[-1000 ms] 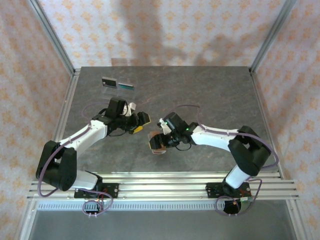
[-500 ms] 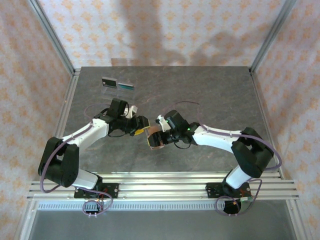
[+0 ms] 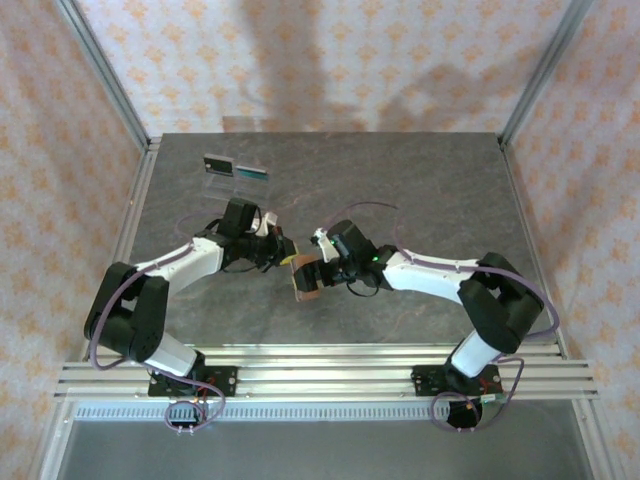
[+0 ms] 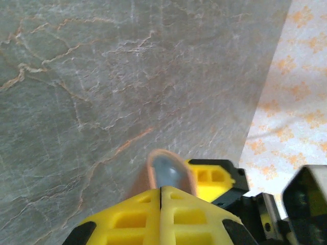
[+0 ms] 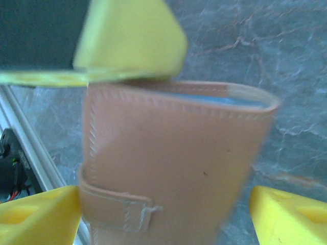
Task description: Put the credit cards into the card holder
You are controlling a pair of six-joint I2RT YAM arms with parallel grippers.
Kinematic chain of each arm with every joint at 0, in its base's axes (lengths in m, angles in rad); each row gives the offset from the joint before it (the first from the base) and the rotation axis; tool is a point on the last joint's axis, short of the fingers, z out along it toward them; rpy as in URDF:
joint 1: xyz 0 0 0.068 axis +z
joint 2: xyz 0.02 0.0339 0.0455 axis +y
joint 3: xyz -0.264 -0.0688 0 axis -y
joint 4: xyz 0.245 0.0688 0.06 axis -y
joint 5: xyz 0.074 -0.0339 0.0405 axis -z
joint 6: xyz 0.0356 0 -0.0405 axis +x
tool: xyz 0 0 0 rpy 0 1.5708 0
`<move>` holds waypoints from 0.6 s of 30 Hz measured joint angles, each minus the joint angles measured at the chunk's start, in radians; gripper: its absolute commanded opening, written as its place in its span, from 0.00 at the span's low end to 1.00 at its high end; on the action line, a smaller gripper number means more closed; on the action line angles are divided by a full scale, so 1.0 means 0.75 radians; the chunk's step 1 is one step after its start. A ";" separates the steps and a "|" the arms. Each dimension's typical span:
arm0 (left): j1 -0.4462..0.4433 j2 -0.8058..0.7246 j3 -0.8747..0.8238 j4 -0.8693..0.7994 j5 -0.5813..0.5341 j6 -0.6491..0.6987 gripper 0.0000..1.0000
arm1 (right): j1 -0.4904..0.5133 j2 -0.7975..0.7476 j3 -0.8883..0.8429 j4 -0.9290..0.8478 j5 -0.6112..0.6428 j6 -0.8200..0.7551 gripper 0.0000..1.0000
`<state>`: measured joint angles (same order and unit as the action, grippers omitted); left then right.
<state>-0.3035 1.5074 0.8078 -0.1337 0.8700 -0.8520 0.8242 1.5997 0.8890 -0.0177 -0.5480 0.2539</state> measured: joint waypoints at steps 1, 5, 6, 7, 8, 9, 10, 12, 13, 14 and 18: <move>-0.004 0.003 0.011 -0.024 -0.015 0.003 0.00 | 0.000 -0.001 0.000 0.005 0.028 -0.007 0.93; -0.004 -0.004 0.033 -0.095 -0.093 -0.012 0.00 | 0.000 -0.051 -0.014 -0.022 0.155 -0.040 0.99; -0.004 -0.009 0.033 -0.106 -0.117 -0.031 0.00 | 0.002 -0.092 -0.026 -0.037 0.183 -0.047 1.00; -0.004 -0.018 0.028 -0.109 -0.138 -0.054 0.00 | 0.007 -0.129 -0.038 -0.052 0.207 -0.054 1.00; -0.004 -0.031 0.020 -0.110 -0.165 -0.083 0.00 | 0.019 -0.176 -0.048 -0.073 0.239 -0.061 1.00; -0.004 -0.046 0.009 -0.107 -0.185 -0.113 0.00 | 0.042 -0.218 -0.050 -0.098 0.274 -0.062 0.99; -0.004 -0.064 -0.006 -0.104 -0.206 -0.143 0.00 | 0.071 -0.245 -0.050 -0.113 0.305 -0.060 0.98; -0.004 -0.103 -0.035 -0.104 -0.248 -0.203 0.00 | 0.143 -0.269 -0.037 -0.145 0.356 -0.026 0.93; -0.004 -0.120 -0.044 -0.106 -0.270 -0.230 0.00 | 0.178 -0.262 -0.027 -0.157 0.372 0.002 0.92; -0.004 -0.136 -0.051 -0.106 -0.293 -0.256 0.00 | 0.209 -0.249 -0.019 -0.168 0.388 0.032 0.92; -0.004 -0.197 -0.069 -0.110 -0.380 -0.351 0.00 | 0.329 -0.109 0.054 -0.210 0.487 0.155 0.88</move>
<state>-0.3061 1.3598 0.7559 -0.2165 0.5850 -1.1156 1.0706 1.5177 0.9298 -0.1749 -0.1825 0.3698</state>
